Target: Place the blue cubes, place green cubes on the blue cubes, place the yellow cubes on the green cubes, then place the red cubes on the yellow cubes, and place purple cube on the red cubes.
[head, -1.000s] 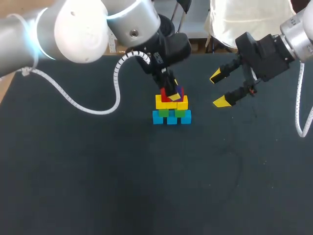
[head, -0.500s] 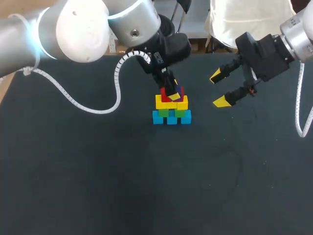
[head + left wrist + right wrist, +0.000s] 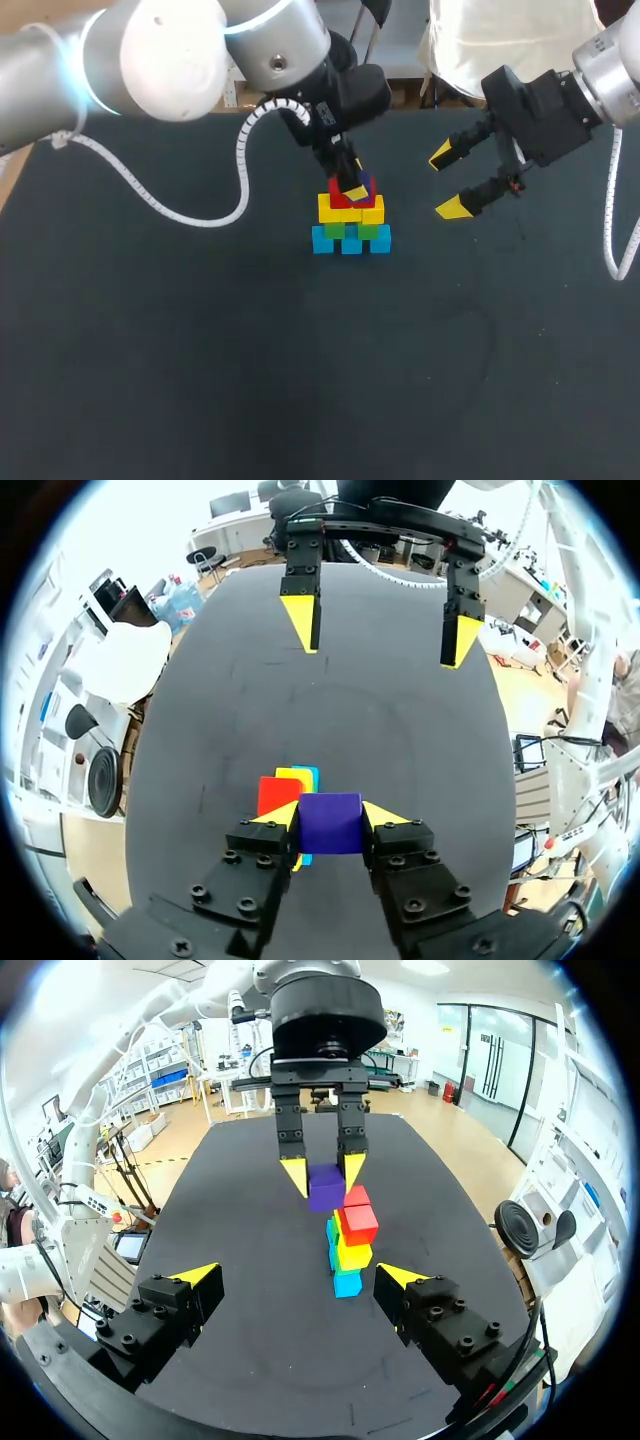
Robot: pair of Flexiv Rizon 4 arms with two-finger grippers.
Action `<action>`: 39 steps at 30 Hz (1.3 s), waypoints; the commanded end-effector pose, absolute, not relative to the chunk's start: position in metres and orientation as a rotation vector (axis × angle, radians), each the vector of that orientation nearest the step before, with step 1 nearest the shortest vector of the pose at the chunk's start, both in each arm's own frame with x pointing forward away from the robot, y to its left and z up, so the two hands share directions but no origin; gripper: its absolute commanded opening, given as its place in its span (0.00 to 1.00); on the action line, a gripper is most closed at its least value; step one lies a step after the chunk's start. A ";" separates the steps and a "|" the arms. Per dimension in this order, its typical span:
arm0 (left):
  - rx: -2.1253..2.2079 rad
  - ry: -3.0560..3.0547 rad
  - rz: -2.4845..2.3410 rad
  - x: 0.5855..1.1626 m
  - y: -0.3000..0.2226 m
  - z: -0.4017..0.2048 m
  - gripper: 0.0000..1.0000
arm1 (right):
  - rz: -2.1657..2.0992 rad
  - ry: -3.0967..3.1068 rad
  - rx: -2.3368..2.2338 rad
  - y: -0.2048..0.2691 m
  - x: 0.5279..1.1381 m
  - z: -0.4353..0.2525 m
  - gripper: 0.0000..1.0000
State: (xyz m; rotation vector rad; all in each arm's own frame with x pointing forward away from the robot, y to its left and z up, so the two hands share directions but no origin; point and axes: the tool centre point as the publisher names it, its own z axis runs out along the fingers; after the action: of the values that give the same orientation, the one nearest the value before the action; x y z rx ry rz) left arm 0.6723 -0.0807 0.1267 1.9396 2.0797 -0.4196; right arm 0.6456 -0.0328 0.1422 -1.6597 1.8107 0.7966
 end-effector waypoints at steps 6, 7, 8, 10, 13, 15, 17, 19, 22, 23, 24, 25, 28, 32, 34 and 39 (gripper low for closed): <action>1.942 2.092 -0.423 0.677 -0.082 0.126 0.00 | 0.797 1.808 -1.659 -0.033 0.645 0.142 1.00; 1.942 2.092 -0.423 0.678 -0.082 0.126 0.00 | 0.797 1.808 -1.659 -0.033 0.645 0.142 1.00; 1.941 2.092 -0.423 0.678 -0.082 0.126 0.00 | 0.797 1.808 -1.659 -0.033 0.645 0.142 1.00; 1.940 2.092 -0.421 0.679 -0.081 0.127 0.00 | 0.797 1.808 -1.659 -0.033 0.645 0.142 1.00; 1.937 2.092 -0.417 0.681 -0.080 0.129 0.00 | 0.797 1.808 -1.659 -0.033 0.645 0.142 1.00; 1.937 2.092 -0.416 0.681 -0.080 0.129 0.00 | 0.797 1.808 -1.659 -0.033 0.645 0.142 1.00; 1.937 2.093 -0.416 0.681 -0.080 0.129 0.00 | 0.797 1.808 -1.659 -0.033 0.645 0.142 1.00; 1.936 2.095 -0.420 0.681 -0.081 0.128 0.00 | 0.797 1.808 -1.659 -0.033 0.645 0.142 1.00; 1.934 2.100 -0.427 0.679 -0.081 0.126 0.00 | 0.797 1.808 -1.659 -0.033 0.645 0.142 1.00; 1.933 2.101 -0.427 0.679 -0.080 0.126 0.00 | 0.797 1.808 -1.659 -0.033 0.645 0.142 1.00; 1.932 2.102 -0.428 0.678 -0.080 0.126 0.00 | 0.797 1.808 -1.659 -0.033 0.645 0.142 1.00; 1.931 2.103 -0.428 0.678 -0.079 0.125 0.00 | 0.797 1.808 -1.659 -0.033 0.645 0.142 1.00; 1.929 2.110 -0.430 0.678 -0.079 0.123 0.00 | 0.797 1.808 -1.659 -0.033 0.645 0.142 1.00; 1.928 2.111 -0.430 0.679 -0.080 0.123 0.00 | 0.797 1.808 -1.659 -0.033 0.645 0.142 1.00; 1.929 2.109 -0.429 0.680 -0.081 0.123 0.00 | 0.797 1.808 -1.659 -0.033 0.645 0.142 1.00; 1.931 2.109 -0.428 0.683 -0.082 0.122 0.00 | 0.797 1.808 -1.659 -0.033 0.645 0.142 1.00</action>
State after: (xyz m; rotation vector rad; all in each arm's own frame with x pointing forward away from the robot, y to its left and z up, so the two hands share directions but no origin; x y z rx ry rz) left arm 0.6789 -0.0797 0.1226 1.9246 2.1064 -0.4262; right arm 0.6456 -0.0328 0.1422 -1.6597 1.8107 0.7966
